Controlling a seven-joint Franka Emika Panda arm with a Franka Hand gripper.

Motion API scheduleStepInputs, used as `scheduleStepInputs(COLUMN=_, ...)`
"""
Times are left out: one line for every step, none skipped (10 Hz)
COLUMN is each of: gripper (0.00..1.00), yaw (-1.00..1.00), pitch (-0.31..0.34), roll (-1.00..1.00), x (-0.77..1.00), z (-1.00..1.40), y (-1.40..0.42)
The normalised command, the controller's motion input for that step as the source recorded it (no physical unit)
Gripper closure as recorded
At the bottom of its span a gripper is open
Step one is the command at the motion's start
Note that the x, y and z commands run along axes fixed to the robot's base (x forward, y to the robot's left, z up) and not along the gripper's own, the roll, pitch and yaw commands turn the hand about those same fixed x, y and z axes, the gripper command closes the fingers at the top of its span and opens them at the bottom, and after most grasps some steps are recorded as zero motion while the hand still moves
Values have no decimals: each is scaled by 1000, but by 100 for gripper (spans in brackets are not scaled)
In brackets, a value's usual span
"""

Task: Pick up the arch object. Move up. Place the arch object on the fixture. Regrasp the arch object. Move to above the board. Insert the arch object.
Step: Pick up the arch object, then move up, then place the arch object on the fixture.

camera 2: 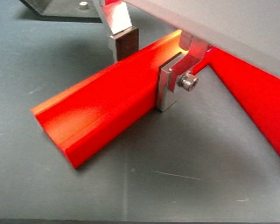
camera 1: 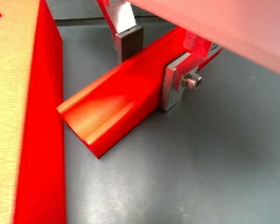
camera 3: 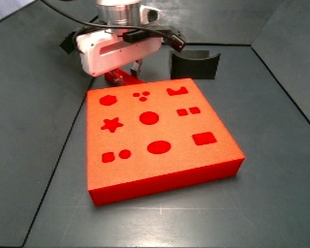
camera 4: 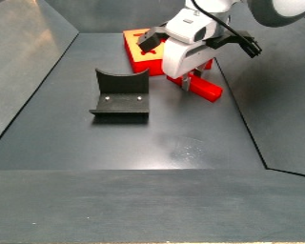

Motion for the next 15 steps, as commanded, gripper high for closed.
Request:
scheduleStepInputs(gripper=100, yaw=0, pitch=0, roll=0, x=0, z=0, y=0)
scheduleStepInputs(gripper=100, yaw=0, pitch=0, roll=0, x=0, z=0, y=0)
scheduleStepInputs(gripper=100, yaw=0, pitch=0, roll=0, x=0, z=0, y=0)
scheduleStepInputs(gripper=100, yaw=0, pitch=0, roll=0, x=0, z=0, y=0)
scheduleStepInputs(gripper=100, yaw=0, pitch=0, roll=0, x=0, z=0, y=0)
scheduleStepInputs(gripper=100, yaw=0, pitch=0, roll=0, x=0, z=833, y=0)
scheduleStepInputs(gripper=100, yaw=-21, pitch=7, roll=-11, x=-7, z=824, y=-63)
scheduleStepInputs(gripper=100, yaw=-11, pitch=37, roll=-16, x=-25, z=727, y=-54)
scheduleStepInputs(gripper=100, yaw=-1, pitch=56, roll=-19, x=-17, z=649, y=-39)
scheduleStepInputs(gripper=100, yaw=13, pitch=77, roll=-29, x=0, z=479, y=-23)
scheduleStepInputs(gripper=100, yaw=22, pitch=72, roll=-41, x=-7, z=293, y=-13)
scheduleStepInputs(gripper=100, yaw=0, pitch=0, roll=0, x=0, z=1000, y=0)
scheduleStepInputs(gripper=100, yaw=1, pitch=-8, roll=-7, x=-1, z=1000, y=0)
scheduleStepInputs(gripper=100, yaw=9, pitch=3, roll=-22, x=-10, z=1000, y=-2)
scheduleStepInputs(gripper=100, yaw=15, pitch=13, roll=-34, x=-13, z=1000, y=-4)
